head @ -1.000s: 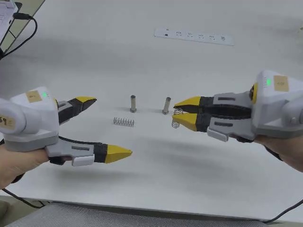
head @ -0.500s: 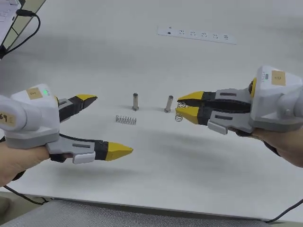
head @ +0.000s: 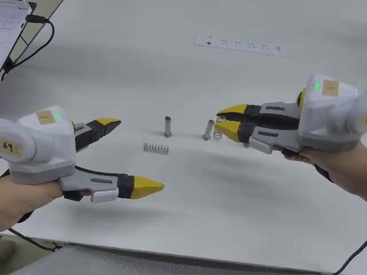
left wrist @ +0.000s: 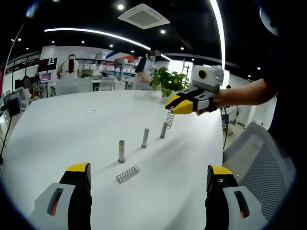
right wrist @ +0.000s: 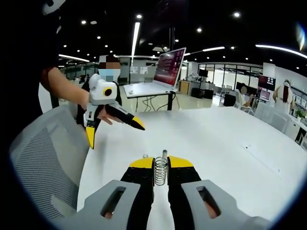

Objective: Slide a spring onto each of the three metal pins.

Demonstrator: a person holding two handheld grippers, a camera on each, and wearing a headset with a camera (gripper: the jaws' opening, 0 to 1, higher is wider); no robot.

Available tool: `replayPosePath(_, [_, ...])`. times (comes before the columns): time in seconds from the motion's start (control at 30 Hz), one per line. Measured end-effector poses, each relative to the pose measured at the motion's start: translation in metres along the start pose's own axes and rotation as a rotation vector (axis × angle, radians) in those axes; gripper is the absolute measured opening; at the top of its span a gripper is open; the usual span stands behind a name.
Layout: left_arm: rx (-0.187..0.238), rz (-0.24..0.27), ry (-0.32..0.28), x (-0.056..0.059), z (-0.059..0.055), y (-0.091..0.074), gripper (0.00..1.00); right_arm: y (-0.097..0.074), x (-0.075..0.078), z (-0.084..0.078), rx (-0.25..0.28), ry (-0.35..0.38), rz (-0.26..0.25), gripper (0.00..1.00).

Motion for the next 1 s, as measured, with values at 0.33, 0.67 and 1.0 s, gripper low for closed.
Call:
replayPosePath(0.33, [0.0, 0.004, -0.004, -0.001, -0.001, 0.0, 0.98, 0.007, 0.019, 0.004, 0.037, 0.04, -0.072, 0.07])
replayPosePath(0.67, [0.006, 0.002, -0.01, -0.001, 0.0, -0.001, 0.98, 0.014, 0.031, -0.001, 0.017, 0.053, -0.124, 0.07])
replayPosePath(1.0, [0.003, 0.003, -0.012, -0.001, -0.001, -0.001, 0.98, 0.019, 0.034, -0.009, 0.003, 0.089, -0.146, 0.07])
Point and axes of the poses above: the centre of the closed fingertips' face, and the gripper's own axes: y roughly forward along the fingers, x roughly to its right, z roughly out of its top, the point moved 8 cm from there along -y, roughly backward along the fingers, and after that the axes turned 7 degrees about x, right-handed, at the moved point
